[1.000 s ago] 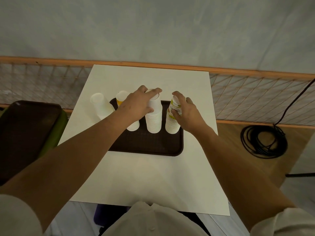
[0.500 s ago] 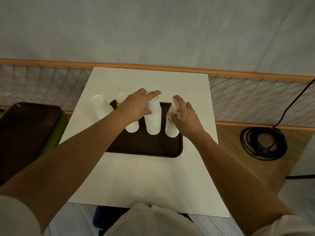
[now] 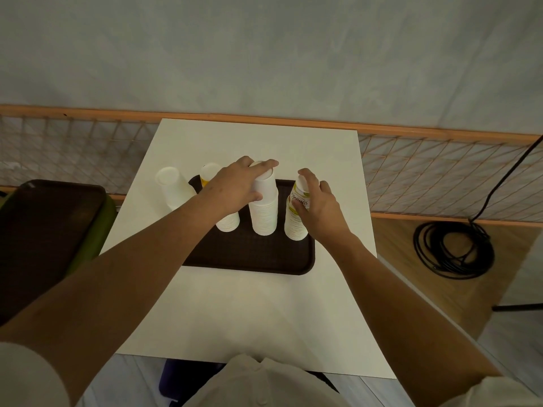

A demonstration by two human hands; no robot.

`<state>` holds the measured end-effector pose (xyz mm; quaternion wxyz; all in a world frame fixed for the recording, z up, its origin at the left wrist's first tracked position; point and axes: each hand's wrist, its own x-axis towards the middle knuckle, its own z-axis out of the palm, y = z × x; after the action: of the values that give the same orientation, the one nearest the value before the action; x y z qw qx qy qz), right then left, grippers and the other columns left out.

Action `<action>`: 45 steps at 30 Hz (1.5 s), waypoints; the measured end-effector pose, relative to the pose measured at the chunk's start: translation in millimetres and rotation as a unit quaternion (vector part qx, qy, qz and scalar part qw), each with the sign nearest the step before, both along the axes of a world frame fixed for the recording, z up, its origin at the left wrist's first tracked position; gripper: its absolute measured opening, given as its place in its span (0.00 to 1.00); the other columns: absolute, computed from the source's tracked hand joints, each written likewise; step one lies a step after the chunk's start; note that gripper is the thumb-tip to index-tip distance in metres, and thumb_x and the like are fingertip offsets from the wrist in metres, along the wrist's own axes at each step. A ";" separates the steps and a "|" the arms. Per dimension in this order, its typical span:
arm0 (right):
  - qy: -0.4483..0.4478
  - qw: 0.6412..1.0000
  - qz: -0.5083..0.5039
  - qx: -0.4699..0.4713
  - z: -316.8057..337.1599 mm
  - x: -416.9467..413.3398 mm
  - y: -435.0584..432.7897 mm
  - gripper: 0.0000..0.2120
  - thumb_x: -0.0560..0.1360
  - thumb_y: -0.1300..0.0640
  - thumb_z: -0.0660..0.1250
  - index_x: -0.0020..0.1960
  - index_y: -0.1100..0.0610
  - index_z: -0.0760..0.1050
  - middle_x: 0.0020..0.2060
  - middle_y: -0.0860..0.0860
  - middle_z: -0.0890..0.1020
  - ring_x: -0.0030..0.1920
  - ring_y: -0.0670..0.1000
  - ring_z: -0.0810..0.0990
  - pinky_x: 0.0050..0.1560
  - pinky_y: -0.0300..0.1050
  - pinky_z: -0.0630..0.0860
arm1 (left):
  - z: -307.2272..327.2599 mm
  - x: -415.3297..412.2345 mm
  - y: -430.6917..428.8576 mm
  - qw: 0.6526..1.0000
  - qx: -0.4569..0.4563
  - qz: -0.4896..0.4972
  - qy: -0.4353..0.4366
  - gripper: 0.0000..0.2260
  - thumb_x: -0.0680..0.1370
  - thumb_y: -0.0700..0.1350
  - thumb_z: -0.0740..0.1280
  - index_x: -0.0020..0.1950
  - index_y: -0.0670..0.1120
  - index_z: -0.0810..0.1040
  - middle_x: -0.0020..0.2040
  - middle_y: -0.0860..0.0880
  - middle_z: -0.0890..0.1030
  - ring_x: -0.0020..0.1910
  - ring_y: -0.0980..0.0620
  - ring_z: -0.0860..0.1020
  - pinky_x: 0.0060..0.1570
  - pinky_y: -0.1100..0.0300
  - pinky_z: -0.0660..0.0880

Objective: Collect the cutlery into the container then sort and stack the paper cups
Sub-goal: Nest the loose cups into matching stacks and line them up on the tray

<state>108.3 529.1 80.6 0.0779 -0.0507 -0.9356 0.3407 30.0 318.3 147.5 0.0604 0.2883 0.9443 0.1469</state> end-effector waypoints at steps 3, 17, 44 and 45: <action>0.001 1.000 -0.002 -0.002 -0.6 0.4 -1.2 0.32 0.79 0.55 0.71 0.74 0.39 0.57 0.60 0.54 0.75 0.58 0.61 0.80 0.56 0.58 0.80 | -1.0 0.9 0.5 1.000 0.003 0.001 0.003 0.37 0.76 0.46 0.74 0.79 0.61 0.59 0.60 0.45 0.73 0.52 0.48 0.75 0.51 0.53 0.77; 0.007 1.000 -0.004 -0.018 -1.2 0.6 -0.1 0.31 0.79 0.55 0.71 0.74 0.39 0.57 0.59 0.54 0.75 0.57 0.59 0.80 0.55 0.55 0.80 | 2.1 4.9 0.5 1.000 -0.005 0.006 0.000 0.39 0.76 0.48 0.74 0.80 0.62 0.56 0.61 0.46 0.73 0.53 0.47 0.75 0.52 0.54 0.76; 0.029 0.999 -0.020 -0.003 0.9 -2.8 -1.9 0.32 0.78 0.57 0.71 0.75 0.39 0.60 0.64 0.52 0.73 0.61 0.58 0.78 0.57 0.49 0.78 | 10.9 -2.1 -49.9 0.985 -0.113 0.127 0.007 0.31 0.77 0.45 0.73 0.78 0.49 0.65 0.70 0.40 0.72 0.65 0.40 0.75 0.61 0.47 0.77; 0.027 0.999 -0.019 -0.007 0.7 -2.8 -2.3 0.33 0.78 0.56 0.71 0.75 0.38 0.59 0.64 0.52 0.73 0.61 0.58 0.78 0.57 0.51 0.78 | 11.2 -2.0 -49.8 0.985 -0.113 0.127 0.009 0.31 0.77 0.46 0.73 0.79 0.49 0.65 0.70 0.40 0.72 0.65 0.40 0.75 0.61 0.47 0.77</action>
<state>105.4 526.8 81.3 0.1091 -0.0595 -0.9296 0.3470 28.0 268.6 158.7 0.0649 0.1582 0.9843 0.0430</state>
